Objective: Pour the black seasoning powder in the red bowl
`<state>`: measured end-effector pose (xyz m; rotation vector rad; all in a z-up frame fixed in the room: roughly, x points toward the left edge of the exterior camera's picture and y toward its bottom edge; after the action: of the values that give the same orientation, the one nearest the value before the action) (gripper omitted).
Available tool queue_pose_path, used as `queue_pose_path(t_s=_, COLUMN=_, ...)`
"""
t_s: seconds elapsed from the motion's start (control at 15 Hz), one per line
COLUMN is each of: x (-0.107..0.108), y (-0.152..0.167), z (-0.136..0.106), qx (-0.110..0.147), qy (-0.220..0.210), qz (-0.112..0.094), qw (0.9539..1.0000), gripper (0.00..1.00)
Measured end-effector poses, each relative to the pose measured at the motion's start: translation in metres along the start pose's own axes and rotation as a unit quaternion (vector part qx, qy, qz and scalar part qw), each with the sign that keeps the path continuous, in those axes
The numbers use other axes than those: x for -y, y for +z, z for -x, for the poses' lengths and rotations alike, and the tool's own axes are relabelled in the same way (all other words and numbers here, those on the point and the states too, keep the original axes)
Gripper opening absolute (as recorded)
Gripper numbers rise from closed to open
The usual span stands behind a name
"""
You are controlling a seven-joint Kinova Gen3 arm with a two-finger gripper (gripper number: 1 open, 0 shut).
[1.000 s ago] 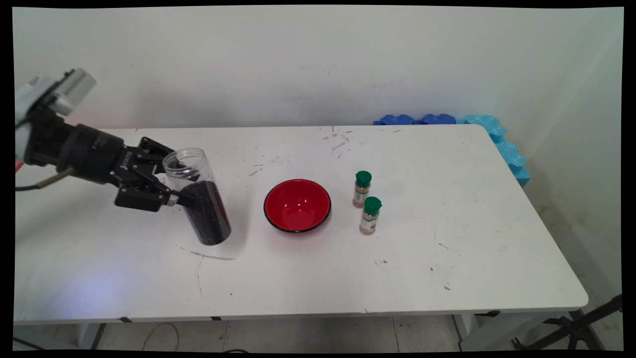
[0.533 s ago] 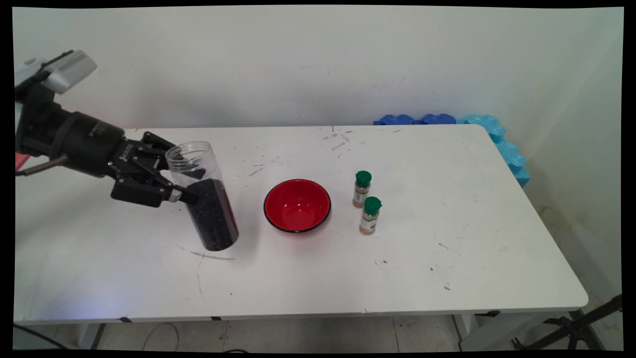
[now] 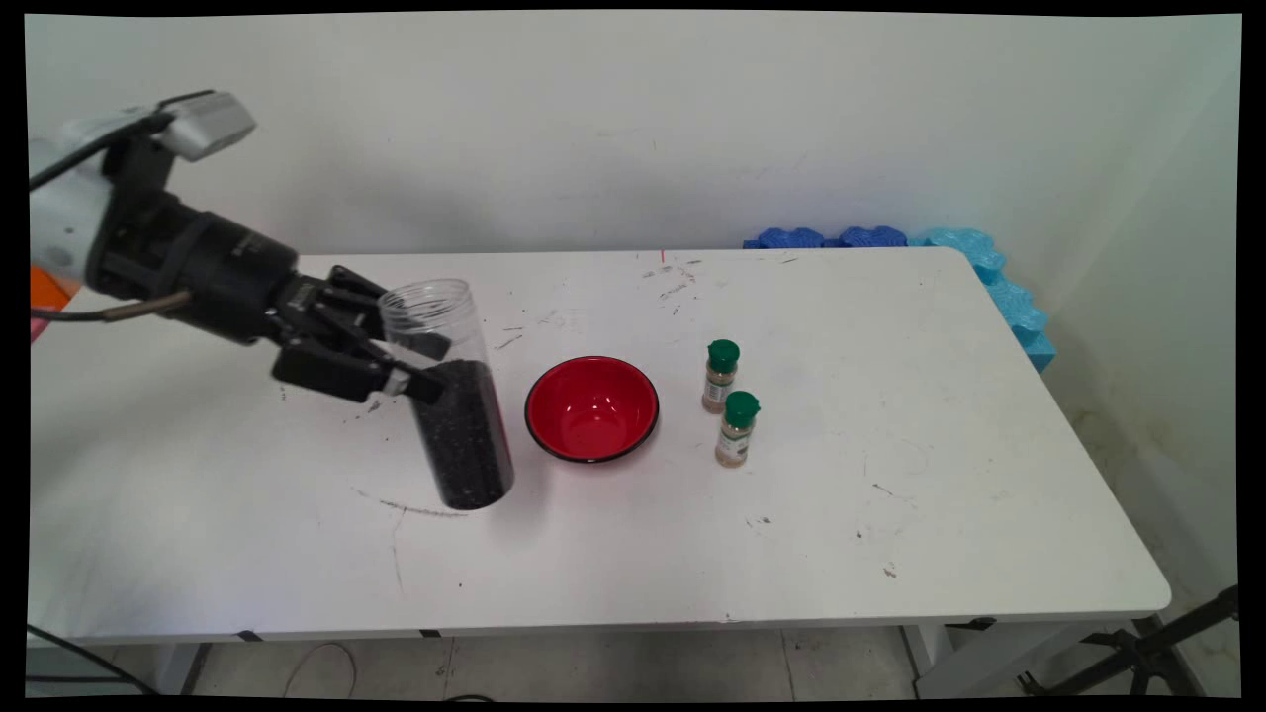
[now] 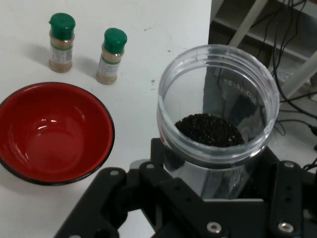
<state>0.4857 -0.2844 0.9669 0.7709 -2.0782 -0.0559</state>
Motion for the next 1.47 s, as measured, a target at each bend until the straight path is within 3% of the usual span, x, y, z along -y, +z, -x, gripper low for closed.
queue_pose_path(t_s=0.33, x=0.011, y=0.022, z=-0.007, qx=0.002, qy=-0.045, qz=0.003, qw=0.9990, gripper=0.00)
queue_pose_path(t_s=0.73, x=0.027, y=0.049, z=-0.004, qx=0.009, qy=-0.125, qz=0.008, qw=0.9921, gripper=0.00)
queue_pose_path(t_s=1.13, x=0.044, y=0.076, z=0.000, qx=0.018, qy=-0.201, qz=0.014, qw=0.9792, gripper=0.00)
queue_pose_path(t_s=1.47, x=0.053, y=0.096, z=0.006, qx=0.029, qy=-0.260, qz=0.028, qw=0.9648, gripper=0.00)
